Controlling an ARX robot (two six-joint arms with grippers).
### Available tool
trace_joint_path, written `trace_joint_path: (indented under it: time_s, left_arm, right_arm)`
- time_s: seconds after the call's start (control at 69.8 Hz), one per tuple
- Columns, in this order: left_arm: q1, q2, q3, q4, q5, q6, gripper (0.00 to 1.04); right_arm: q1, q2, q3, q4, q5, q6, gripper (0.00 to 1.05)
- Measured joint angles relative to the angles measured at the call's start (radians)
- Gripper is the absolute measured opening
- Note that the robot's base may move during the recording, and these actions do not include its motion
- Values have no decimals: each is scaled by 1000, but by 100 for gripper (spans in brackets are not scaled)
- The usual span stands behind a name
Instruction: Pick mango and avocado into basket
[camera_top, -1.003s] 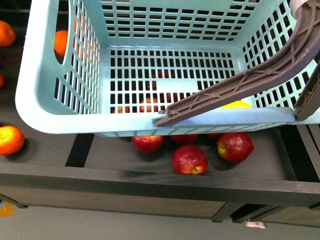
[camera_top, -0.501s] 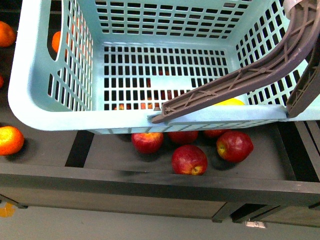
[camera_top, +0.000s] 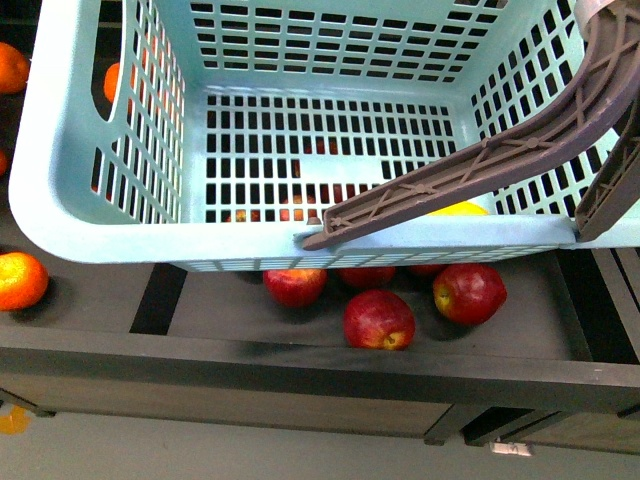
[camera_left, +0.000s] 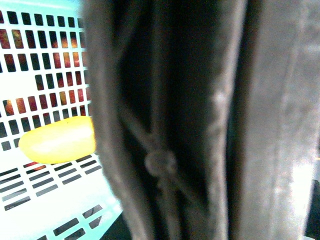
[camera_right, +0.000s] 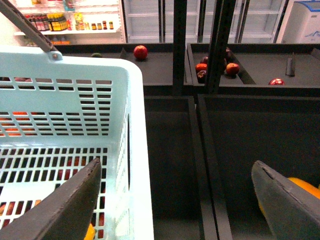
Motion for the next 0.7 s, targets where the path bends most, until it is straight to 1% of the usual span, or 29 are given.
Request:
trace_joint_path:
  time_s: [0.043, 0.258, 0.573, 0.702]
  left_arm:
    - [0, 0, 0, 0, 0, 1, 13]
    - [-16, 0, 0, 0, 24, -4, 13]
    - [-1, 0, 0, 0, -16, 1, 13]
    - [0, 0, 0, 0, 0, 2, 13]
  right_arm:
    - [-1, 0, 0, 0, 2, 0, 96]
    - [-2, -3, 0, 0, 1, 0, 96]
    - [-2, -1, -5, -3, -2, -1, 96]
    - [-2, -2, -4, -3, -1, 0, 96]
